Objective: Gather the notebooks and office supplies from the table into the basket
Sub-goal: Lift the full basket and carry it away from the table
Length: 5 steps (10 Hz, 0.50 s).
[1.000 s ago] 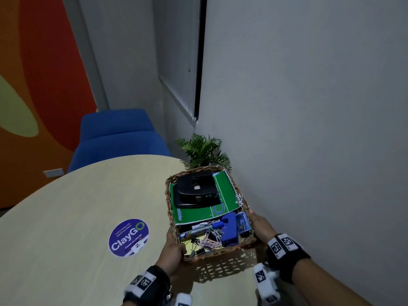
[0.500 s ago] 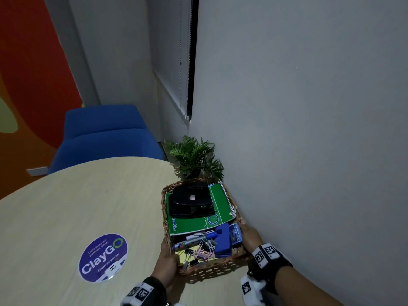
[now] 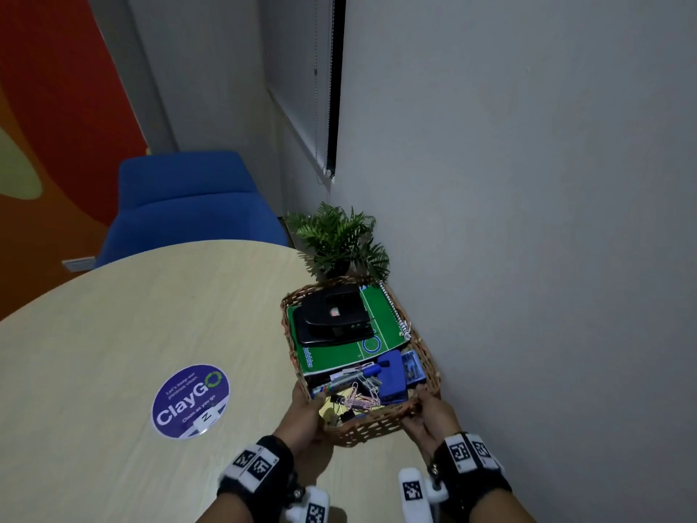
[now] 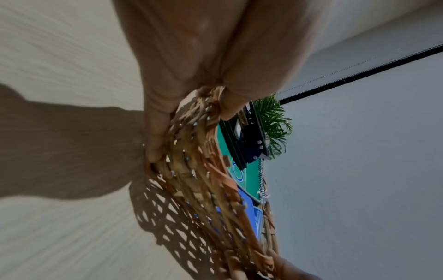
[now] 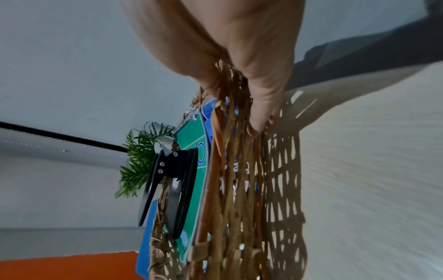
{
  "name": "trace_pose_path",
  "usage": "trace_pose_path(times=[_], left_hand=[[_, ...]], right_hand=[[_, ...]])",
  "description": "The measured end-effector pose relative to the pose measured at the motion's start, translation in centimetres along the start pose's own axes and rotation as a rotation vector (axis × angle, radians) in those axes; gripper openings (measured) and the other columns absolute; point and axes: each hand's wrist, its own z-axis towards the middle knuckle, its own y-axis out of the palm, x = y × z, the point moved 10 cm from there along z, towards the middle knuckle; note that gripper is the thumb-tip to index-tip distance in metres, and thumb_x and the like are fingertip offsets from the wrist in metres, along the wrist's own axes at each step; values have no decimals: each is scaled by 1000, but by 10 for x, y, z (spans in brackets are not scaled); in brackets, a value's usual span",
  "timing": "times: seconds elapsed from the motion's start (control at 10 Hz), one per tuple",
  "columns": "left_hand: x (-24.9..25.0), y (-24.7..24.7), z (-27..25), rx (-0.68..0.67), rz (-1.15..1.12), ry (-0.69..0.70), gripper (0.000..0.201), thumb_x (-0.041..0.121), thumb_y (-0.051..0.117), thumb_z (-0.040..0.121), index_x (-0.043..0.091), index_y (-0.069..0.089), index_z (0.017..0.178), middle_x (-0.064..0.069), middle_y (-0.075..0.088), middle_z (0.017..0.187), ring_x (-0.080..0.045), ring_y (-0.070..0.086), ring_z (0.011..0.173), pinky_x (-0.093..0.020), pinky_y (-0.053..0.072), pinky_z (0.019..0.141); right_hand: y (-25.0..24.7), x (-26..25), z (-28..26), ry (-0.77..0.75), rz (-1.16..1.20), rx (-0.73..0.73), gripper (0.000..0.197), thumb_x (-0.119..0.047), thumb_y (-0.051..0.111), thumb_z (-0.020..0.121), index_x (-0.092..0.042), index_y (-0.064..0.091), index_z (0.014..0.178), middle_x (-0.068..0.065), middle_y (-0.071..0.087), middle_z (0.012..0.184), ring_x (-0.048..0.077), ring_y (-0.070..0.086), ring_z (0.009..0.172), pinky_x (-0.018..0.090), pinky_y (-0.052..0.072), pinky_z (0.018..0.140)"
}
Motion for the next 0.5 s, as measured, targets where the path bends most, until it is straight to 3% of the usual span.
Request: trace_pose_path(times=[0.1, 0.2, 0.3, 0.4, 0.5], left_hand=[[0, -6, 0, 40, 11, 9, 42, 13, 35, 102, 19, 27, 143, -10, 53, 134, -31, 56, 112, -37, 52, 90], [4, -4, -5, 29, 7, 9, 44, 11, 34, 103, 22, 27, 145, -10, 50, 135, -24, 52, 106, -21, 49, 60], [6, -3, -8, 3, 1, 3, 44, 11, 35, 103, 22, 27, 144, -6, 58, 123, -20, 54, 94, -19, 43, 61], [7, -7, -11, 32, 22, 7, 36, 17, 36, 103, 28, 31, 136, -1, 60, 117, -17, 60, 93, -28, 51, 75], [-6, -13, -21, 47, 70, -9, 55, 30, 36, 102, 23, 13, 151, -11, 36, 152, -29, 42, 134, -42, 34, 112]], right_hand=[[0, 3, 6, -4, 29, 37, 26, -13, 43, 99, -3, 48, 123, 26, 61, 118, 41, 60, 110, 61, 46, 96], [-2, 3, 6, -3, 32, 51, 28, -14, 42, 99, -6, 49, 125, 25, 63, 116, 40, 62, 106, 60, 48, 94], [-2, 3, 1, 8, 35, 65, 27, -15, 44, 99, -10, 49, 125, 24, 63, 116, 39, 62, 105, 58, 49, 93], [1, 0, -4, 3, 48, 40, 26, -17, 45, 99, -7, 49, 122, 25, 62, 116, 38, 62, 104, 54, 52, 89], [4, -3, -11, 13, 61, -10, 31, -17, 47, 98, -2, 48, 125, 26, 62, 117, 38, 62, 106, 53, 53, 88]])
